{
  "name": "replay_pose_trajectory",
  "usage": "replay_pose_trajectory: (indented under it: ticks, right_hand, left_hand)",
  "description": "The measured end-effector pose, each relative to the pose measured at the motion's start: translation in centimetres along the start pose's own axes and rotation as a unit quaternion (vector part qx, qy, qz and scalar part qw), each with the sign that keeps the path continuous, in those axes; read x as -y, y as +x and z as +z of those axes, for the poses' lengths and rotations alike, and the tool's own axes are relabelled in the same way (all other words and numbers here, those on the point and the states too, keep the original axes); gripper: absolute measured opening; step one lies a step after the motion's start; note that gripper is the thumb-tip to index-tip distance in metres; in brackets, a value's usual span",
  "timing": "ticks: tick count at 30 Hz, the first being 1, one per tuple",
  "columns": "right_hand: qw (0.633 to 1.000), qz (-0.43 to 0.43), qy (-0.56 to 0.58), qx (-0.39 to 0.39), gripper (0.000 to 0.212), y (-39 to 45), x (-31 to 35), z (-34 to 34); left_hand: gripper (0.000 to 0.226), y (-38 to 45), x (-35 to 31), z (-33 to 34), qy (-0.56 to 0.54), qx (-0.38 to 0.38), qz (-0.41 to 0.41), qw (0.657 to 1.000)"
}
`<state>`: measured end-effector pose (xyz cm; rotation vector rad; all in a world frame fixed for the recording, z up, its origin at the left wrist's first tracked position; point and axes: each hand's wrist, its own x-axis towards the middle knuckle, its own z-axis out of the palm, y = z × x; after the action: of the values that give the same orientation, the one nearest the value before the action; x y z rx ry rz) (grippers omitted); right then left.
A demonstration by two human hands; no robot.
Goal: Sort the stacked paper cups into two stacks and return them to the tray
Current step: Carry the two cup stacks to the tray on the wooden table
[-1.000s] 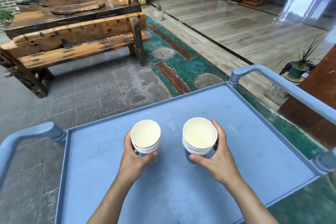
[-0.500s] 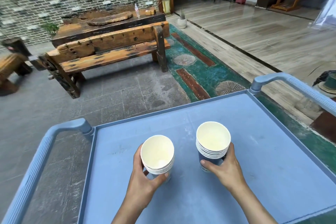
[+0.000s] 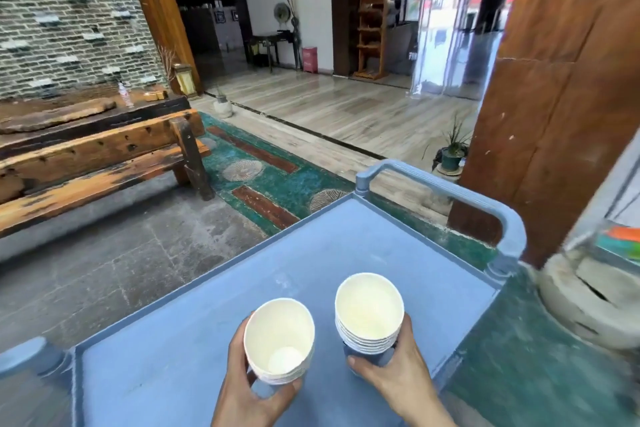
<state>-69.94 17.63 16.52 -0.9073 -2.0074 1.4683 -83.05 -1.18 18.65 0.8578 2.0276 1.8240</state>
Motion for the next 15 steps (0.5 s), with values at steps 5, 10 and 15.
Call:
replay_pose_trajectory:
  ticks: [5, 10, 15]
  right_hand:
    - [0.994, 0.003, -0.015, -0.108, 0.082, -5.0, 0.9, -2.5]
    - [0.980, -0.007, -0.038, -0.193, 0.087, -10.2, 1.6, -5.8]
    - [0.954, 0.009, -0.056, -0.293, 0.089, -16.8, 1.5, -9.9]
  left_hand:
    - [0.094, -0.8, -1.5, 0.7, -0.023, 0.091, 0.031, 0.995]
    - [0.093, -1.9, -2.6, 2.7, -0.038, 0.169, 0.046, 0.984]
    - [0.095, -4.0, -3.6, 7.8, -0.064, 0.267, 0.052, 0.960]
